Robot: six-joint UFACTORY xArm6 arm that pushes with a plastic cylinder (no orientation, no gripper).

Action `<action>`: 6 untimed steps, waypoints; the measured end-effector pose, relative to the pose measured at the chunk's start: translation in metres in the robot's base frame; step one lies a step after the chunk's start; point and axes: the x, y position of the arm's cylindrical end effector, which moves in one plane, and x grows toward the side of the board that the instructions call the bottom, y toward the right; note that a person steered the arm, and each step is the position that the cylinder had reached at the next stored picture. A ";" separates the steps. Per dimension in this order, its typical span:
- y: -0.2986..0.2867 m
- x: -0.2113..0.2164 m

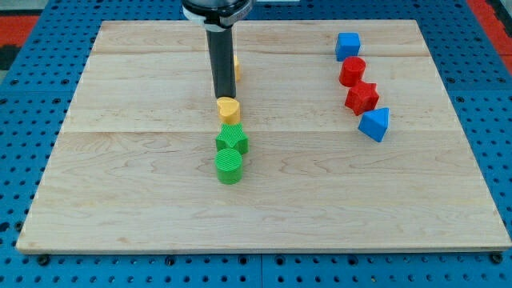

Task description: Move the yellow hexagon close to the yellow heart

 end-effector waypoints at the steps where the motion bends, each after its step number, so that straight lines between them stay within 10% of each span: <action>1: 0.040 -0.014; 3: 0.012 -0.090; 6: 0.055 -0.047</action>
